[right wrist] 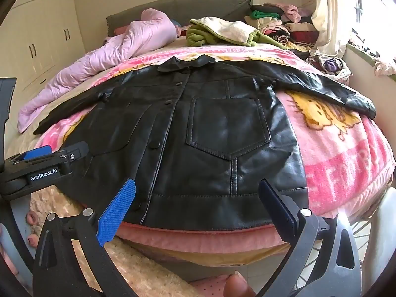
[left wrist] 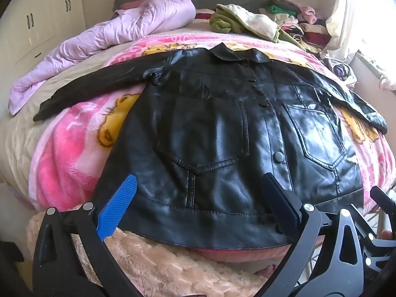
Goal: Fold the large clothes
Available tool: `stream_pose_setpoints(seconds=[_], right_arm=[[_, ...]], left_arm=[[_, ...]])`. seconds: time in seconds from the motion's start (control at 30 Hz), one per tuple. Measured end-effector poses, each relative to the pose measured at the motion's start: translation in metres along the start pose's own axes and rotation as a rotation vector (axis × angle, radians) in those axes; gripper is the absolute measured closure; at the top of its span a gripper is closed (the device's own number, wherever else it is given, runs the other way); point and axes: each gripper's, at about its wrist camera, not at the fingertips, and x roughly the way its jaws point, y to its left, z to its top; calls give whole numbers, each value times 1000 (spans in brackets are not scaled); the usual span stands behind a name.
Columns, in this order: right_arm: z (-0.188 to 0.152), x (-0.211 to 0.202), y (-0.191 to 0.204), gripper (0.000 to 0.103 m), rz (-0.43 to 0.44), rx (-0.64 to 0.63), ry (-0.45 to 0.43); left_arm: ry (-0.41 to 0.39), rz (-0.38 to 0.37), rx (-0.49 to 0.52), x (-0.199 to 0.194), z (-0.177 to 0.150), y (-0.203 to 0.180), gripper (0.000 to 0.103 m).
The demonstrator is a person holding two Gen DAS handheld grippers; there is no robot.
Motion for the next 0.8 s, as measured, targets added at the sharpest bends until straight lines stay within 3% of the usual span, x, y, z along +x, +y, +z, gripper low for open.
stream_pose_setpoints(seconds=[0.8], right_arm=[[3,-5,1,4,13,-4,-1]], left_arm=[[11,5,15,0,-5,4,9]])
